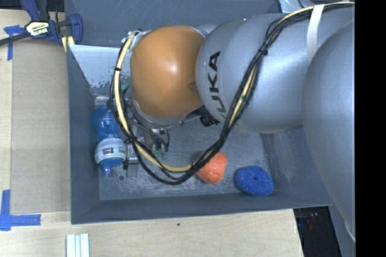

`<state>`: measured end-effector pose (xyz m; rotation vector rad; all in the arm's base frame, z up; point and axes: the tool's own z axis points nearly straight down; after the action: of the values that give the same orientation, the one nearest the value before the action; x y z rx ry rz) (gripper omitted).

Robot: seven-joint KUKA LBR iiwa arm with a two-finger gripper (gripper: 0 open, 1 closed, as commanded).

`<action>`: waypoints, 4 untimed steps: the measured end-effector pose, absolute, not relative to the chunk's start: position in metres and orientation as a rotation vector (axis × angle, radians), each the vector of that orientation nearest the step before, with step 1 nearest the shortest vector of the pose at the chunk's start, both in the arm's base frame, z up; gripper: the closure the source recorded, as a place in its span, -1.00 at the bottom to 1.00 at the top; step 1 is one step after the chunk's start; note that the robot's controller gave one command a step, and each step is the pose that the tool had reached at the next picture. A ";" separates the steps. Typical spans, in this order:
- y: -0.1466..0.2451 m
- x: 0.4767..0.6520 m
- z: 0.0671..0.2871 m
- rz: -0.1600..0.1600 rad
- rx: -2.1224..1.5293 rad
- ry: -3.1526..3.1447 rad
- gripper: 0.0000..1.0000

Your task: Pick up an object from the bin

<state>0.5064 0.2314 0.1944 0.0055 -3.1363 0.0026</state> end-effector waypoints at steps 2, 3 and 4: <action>0.238 0.534 0.163 -0.002 0.729 -3.061 -1.00; 0.241 0.546 0.139 -0.002 0.758 -3.053 -1.00; 0.243 0.560 0.134 -0.002 1.179 -2.921 -1.00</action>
Offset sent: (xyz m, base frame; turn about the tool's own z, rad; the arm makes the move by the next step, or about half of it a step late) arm 0.0439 0.0111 -0.0579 -0.7766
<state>0.5603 0.2428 0.1341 1.1785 -2.9206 -0.0016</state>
